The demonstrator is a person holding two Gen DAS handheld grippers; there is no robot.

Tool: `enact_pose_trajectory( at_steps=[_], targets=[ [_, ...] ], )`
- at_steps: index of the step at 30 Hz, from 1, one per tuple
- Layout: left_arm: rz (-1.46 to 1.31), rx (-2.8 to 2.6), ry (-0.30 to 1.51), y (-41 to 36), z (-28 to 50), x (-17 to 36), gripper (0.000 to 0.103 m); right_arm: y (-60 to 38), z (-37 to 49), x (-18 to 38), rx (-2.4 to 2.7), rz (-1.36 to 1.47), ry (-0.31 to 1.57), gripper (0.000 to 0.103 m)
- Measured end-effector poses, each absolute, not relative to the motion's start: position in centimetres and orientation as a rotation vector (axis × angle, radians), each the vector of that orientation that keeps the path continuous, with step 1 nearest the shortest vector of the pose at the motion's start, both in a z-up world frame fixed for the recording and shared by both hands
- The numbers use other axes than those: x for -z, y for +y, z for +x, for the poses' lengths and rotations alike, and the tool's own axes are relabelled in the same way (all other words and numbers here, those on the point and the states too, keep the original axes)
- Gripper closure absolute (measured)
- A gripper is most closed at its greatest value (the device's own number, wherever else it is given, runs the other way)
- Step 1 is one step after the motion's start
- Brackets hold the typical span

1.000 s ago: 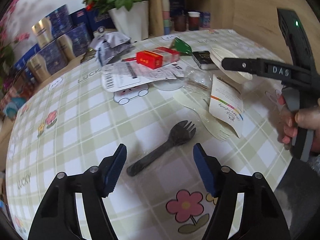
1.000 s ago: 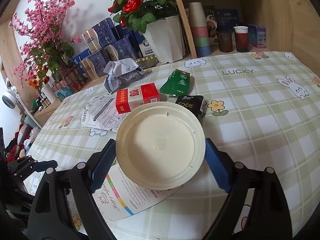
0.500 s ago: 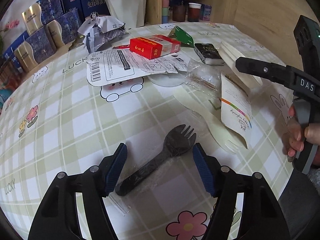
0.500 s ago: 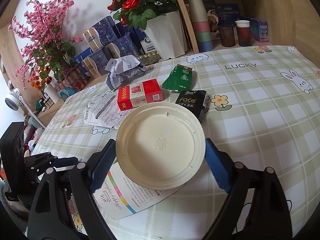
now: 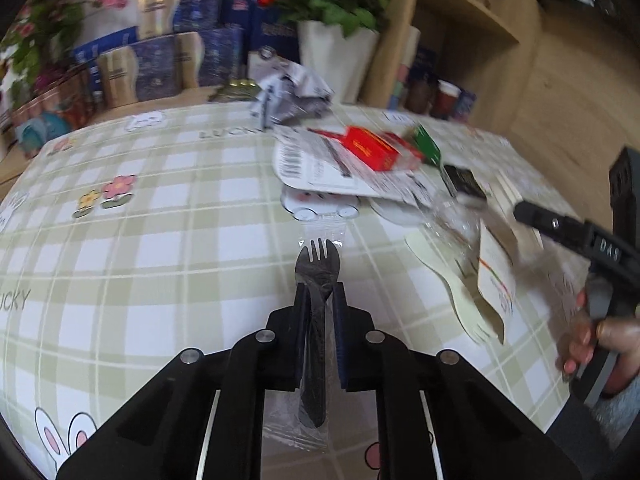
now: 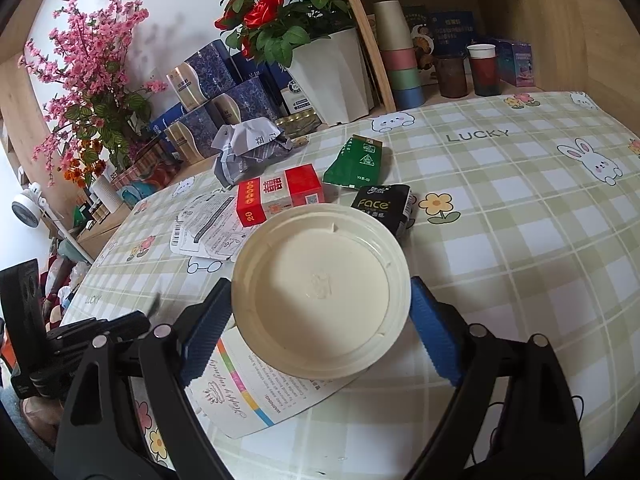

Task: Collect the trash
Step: 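Carry the plate over the bin and open the right gripper while the left holds the spork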

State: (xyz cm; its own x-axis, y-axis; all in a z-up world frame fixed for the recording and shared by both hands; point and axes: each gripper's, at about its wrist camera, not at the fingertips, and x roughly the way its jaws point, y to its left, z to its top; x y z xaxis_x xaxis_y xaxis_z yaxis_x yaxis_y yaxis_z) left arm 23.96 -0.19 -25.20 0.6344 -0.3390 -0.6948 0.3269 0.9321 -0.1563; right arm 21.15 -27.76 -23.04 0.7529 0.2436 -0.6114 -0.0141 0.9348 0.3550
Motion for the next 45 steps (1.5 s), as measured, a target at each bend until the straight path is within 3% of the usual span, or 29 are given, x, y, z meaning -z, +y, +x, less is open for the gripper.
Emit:
enact_pose_trajectory(
  at_steps=[12,26,36,45],
  targets=[
    [0.007,0.413,0.748,-0.3,22.6,23.1,0.093,-26.8,20.9,22.0,-0.15,0.284,0.731,0.017],
    [-0.07,0.474,0.678,1.1,9.6,15.8,0.093,-24.8,8.9,18.0,-0.275,0.283,0.733,0.017],
    [-0.095,0.449,0.693,2.8,1.1,16.2,0.093,-18.9,1.6,22.7,-0.429,0.154,0.918,0.017],
    [-0.123,0.423,0.719,4.0,0.2,17.4,0.093,-14.4,1.9,29.8,-0.484,0.061,1.158,0.017]
  ],
)
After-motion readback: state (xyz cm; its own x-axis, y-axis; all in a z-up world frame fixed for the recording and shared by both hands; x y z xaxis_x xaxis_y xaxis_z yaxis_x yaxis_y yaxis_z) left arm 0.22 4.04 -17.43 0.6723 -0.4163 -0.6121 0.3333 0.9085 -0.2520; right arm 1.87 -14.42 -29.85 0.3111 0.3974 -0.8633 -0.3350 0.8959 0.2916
